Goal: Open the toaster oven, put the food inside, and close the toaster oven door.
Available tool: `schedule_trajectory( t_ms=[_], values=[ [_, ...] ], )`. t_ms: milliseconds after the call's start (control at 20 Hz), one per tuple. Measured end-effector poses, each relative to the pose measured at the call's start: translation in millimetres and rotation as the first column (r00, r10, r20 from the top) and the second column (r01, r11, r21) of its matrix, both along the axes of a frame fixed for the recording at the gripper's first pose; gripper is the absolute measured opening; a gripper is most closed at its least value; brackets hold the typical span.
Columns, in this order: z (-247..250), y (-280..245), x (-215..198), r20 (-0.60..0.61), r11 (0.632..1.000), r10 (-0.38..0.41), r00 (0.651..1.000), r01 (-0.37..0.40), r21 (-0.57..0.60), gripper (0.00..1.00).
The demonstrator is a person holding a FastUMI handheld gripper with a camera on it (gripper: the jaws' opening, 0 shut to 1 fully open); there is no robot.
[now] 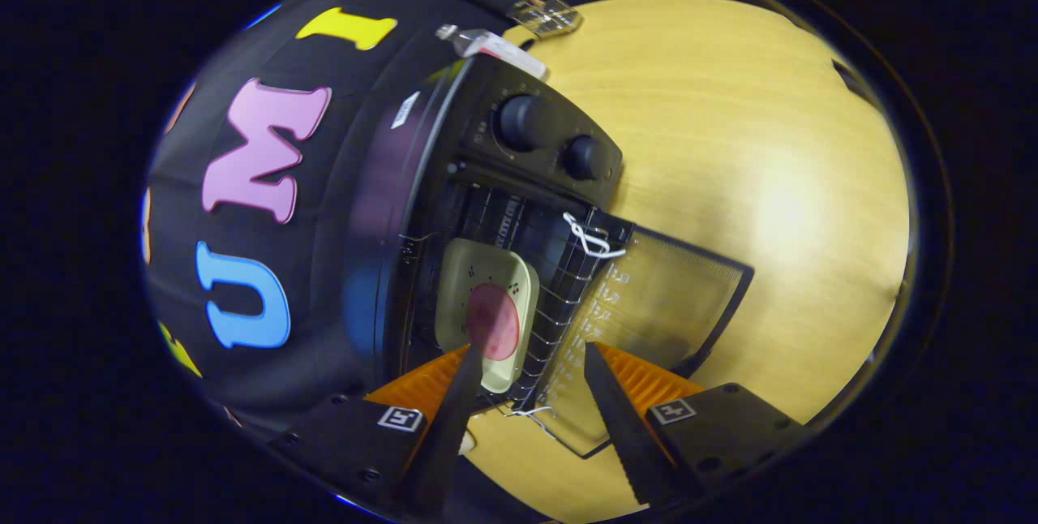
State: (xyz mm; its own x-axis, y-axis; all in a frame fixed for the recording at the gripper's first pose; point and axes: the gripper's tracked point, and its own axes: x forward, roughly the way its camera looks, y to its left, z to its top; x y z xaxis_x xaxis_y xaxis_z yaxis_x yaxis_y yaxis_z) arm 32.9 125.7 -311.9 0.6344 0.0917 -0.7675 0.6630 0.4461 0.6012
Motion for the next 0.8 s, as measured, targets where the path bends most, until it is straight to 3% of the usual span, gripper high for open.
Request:
schedule_trajectory(
  t_ms=[50, 200, 350, 550, 800],
  values=[
    [3, -5, -5, 0.013, 0.999, 0.033, 0.999, -0.033, -0.034, 0.97],
    [3, -20, -25, 0.005, 0.984, 0.124, 0.992, -0.122, -0.129, 0.97],
    [-2, -33, -49, -0.044, 0.939, 0.225, 0.973, -0.229, -0.256, 0.98],
    [0, -28, -70, -0.095, 0.765, 0.461, 0.882, -0.450, -0.460, 0.99],
    [-8, -12, -90, -0.177, 0.611, 0.597, 0.782, -0.586, -0.533, 0.98]
  ],
)
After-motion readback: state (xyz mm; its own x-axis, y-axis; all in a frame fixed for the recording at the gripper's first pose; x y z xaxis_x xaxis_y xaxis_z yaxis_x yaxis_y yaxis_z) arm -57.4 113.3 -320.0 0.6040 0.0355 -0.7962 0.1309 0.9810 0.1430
